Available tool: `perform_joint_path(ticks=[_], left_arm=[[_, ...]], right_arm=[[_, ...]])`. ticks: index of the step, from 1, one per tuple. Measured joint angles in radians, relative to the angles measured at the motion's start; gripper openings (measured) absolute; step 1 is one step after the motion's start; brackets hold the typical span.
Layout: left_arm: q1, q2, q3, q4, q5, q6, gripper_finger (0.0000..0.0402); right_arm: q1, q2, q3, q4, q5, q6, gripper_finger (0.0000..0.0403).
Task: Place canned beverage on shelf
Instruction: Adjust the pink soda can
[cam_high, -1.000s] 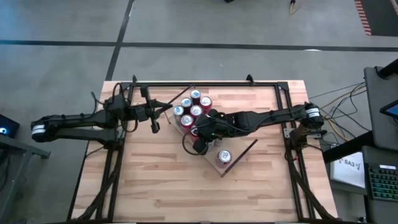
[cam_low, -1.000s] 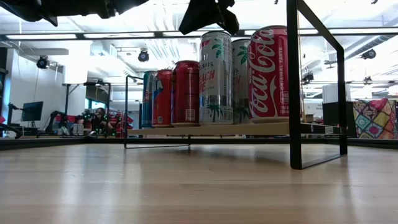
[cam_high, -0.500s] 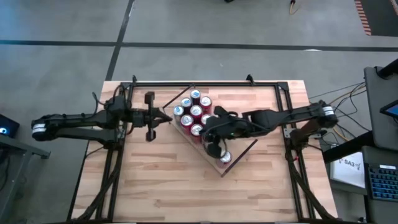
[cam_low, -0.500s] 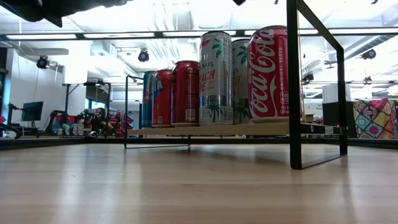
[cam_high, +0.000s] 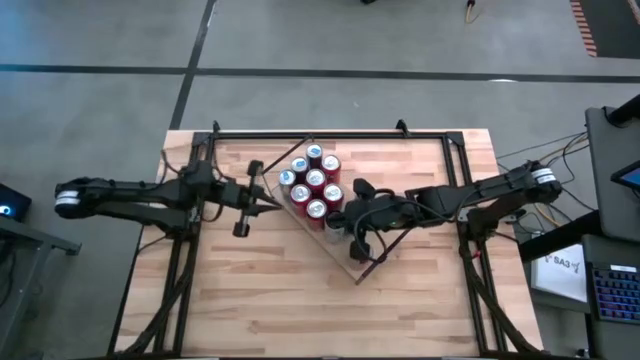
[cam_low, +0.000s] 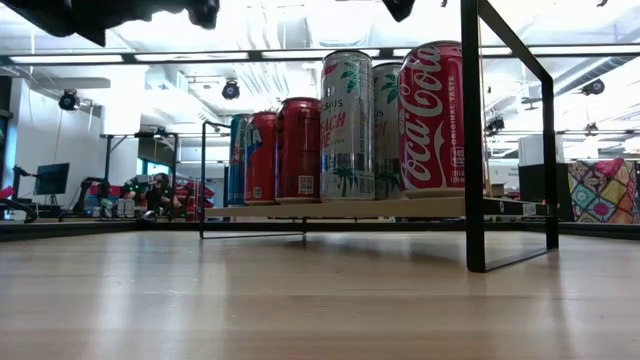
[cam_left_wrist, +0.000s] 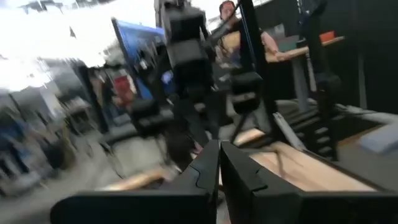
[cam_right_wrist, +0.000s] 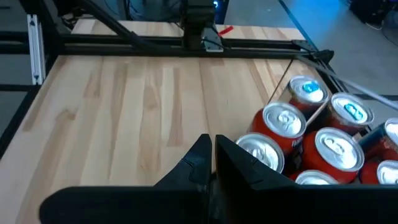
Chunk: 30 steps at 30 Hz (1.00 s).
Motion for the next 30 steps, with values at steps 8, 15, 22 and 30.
perform_joint_path(ticks=[8,15,22,30], left_arm=[[-0.100,0.252,0.000,0.238,-0.098,-0.132,0.0000],[-0.108,0.428,0.071,0.243,-0.203,-0.176,0.0000],[-0.119,0.522,0.113,0.236,-0.345,-0.219,0.0000],[-0.185,0.607,0.183,0.187,-0.556,-0.205,0.0000]], right_arm=[[0.000,-0.070,-0.084,0.083,0.001,-0.044,0.0013],[0.000,-0.121,-0.119,0.097,0.000,-0.076,0.0013],[0.000,-0.176,-0.189,0.096,-0.001,-0.067,0.0013],[0.000,-0.220,-0.253,0.104,-0.001,-0.038,0.0013]])
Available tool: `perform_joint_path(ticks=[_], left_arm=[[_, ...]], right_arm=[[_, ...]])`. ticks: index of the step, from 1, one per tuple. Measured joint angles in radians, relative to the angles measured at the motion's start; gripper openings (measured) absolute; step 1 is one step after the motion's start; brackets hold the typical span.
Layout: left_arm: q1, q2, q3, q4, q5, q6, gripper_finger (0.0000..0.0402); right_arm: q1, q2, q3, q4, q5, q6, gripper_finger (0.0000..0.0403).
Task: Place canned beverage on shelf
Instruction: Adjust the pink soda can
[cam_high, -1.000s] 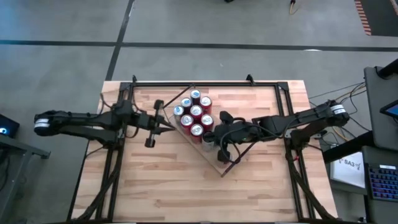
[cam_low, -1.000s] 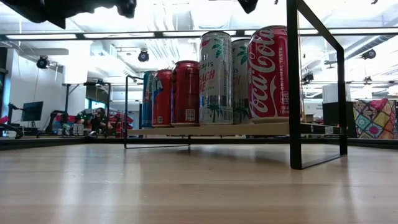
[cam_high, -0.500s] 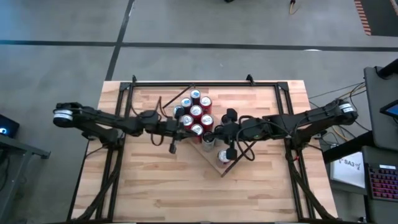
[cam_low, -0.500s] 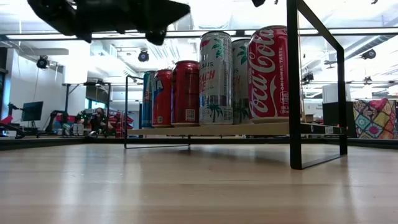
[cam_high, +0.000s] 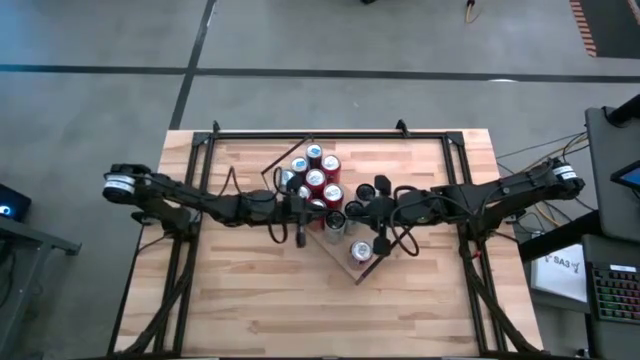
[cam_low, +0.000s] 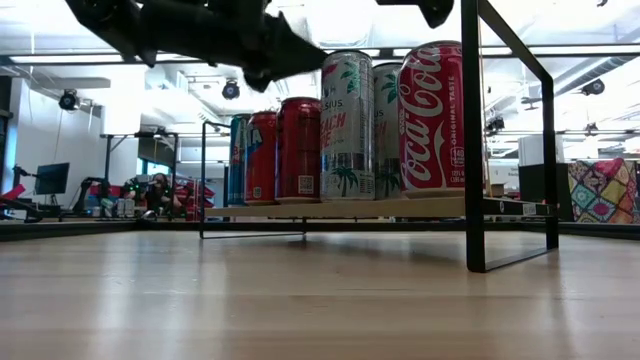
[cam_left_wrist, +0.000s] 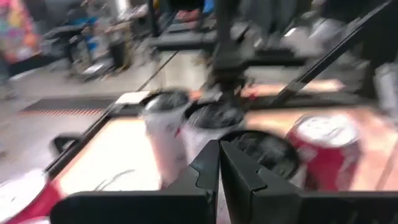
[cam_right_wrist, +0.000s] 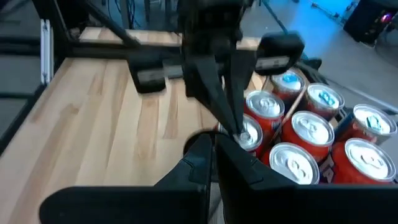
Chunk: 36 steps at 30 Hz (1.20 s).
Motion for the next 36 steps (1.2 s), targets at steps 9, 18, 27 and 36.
perform_joint_path(ticks=[9,18,27,36], left_arm=[[-0.015,0.002,0.013,-0.048,-0.109,-0.013,0.0000],[-0.030,0.001,0.010,-0.052,-0.108,-0.045,0.0000],[-0.051,0.000,0.010,-0.064,-0.107,-0.071,0.0000],[-0.059,0.000,0.009,-0.072,-0.108,-0.090,0.0000]], right_arm=[[0.000,-0.013,-0.022,0.030,0.000,0.003,0.0013],[0.000,-0.012,-0.022,0.044,0.000,0.003,0.0013],[0.000,-0.012,-0.022,0.045,0.000,0.004,0.0013],[0.000,-0.012,-0.022,0.050,0.000,0.014,0.0013]])
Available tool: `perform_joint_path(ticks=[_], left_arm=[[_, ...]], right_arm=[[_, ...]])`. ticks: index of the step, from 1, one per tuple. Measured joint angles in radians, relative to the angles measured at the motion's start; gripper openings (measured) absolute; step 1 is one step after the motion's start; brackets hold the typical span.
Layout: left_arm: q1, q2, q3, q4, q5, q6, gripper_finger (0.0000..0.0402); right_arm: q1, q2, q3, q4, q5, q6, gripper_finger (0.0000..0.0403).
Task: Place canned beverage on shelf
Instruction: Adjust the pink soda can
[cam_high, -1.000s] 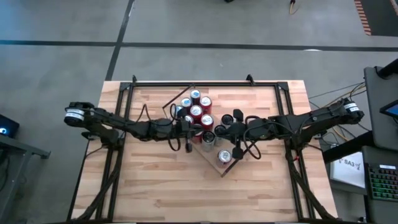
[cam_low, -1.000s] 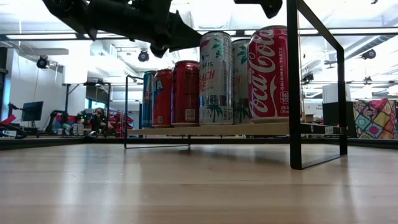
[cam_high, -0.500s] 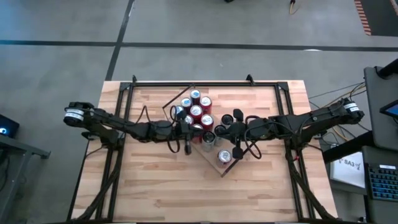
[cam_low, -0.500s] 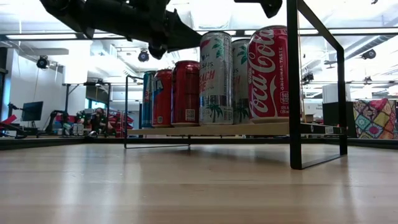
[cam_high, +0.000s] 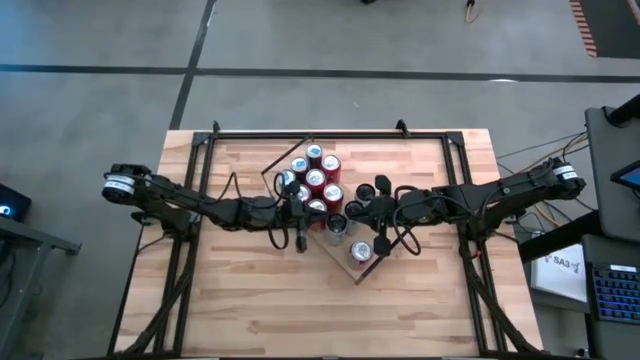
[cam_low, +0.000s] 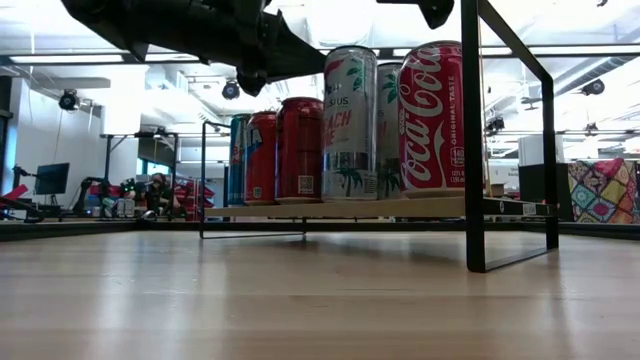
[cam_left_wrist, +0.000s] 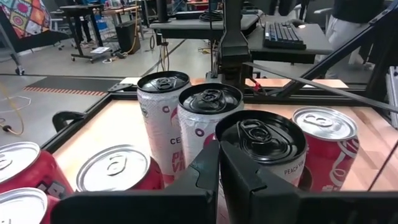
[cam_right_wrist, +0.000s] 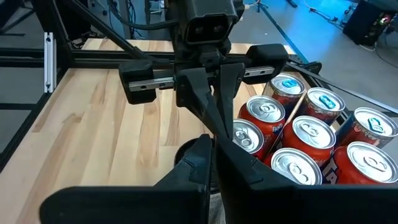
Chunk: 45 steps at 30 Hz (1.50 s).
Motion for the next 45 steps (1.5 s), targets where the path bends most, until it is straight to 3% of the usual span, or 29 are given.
perform_joint_path(ticks=[16,26,35,45], left_arm=[[-0.021,-0.001,0.003,-0.022,-0.029,-0.032,0.0000],[-0.021,-0.059,0.003,-0.062,-0.025,-0.015,0.0000],[-0.025,-0.210,0.003,-0.152,-0.018,0.067,0.0000],[-0.025,-0.339,0.003,-0.259,-0.026,0.150,0.0000]], right_arm=[[0.000,0.001,0.000,0.002,0.011,0.015,0.0013],[-0.030,-0.012,0.002,-0.133,0.284,0.116,0.0013],[-0.191,-0.010,0.001,-0.208,0.172,0.222,0.0013],[-0.196,-0.012,0.001,-0.378,0.152,0.356,0.0013]])
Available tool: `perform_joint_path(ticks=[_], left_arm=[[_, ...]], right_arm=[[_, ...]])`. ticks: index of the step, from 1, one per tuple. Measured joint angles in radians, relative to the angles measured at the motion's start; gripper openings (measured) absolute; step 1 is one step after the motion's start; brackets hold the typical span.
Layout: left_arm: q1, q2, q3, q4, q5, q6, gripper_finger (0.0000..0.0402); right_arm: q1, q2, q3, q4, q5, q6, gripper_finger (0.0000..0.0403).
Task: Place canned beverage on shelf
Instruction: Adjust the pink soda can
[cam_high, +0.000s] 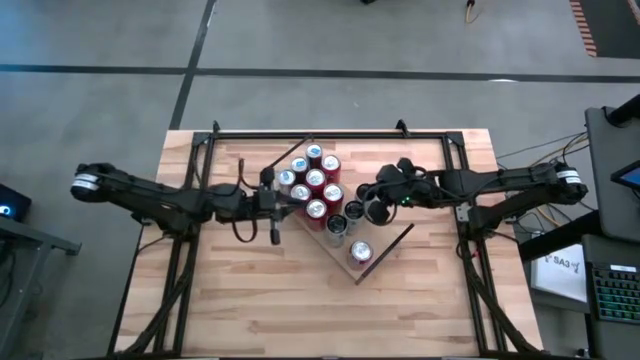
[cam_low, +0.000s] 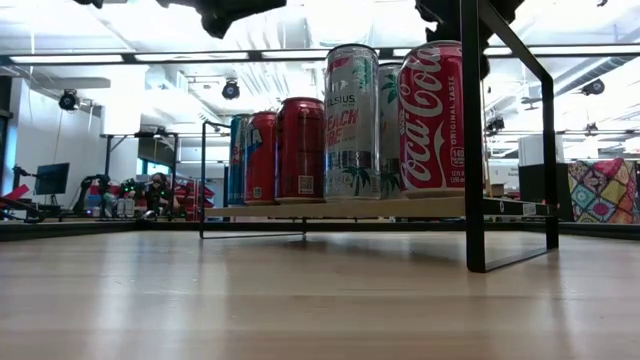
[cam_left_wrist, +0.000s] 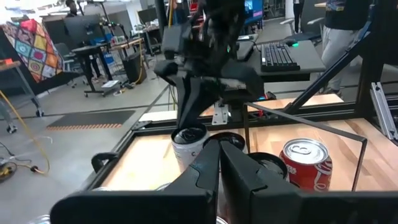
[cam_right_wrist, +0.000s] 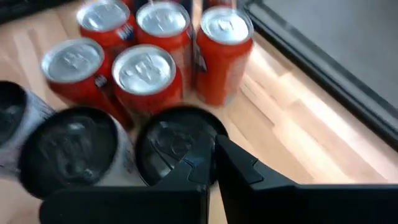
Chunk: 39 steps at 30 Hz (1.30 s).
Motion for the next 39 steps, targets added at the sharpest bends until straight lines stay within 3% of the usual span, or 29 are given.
perform_joint_path(ticks=[27,39], left_arm=[[0.000,-0.009,0.000,-0.004,-0.003,0.078,0.0000],[0.000,-0.009,0.000,0.015,-0.003,0.215,0.0000]], right_arm=[[0.068,0.001,0.009,-0.054,-0.004,0.127,0.0013],[0.080,0.002,0.119,-0.125,-0.011,0.172,0.0013]])
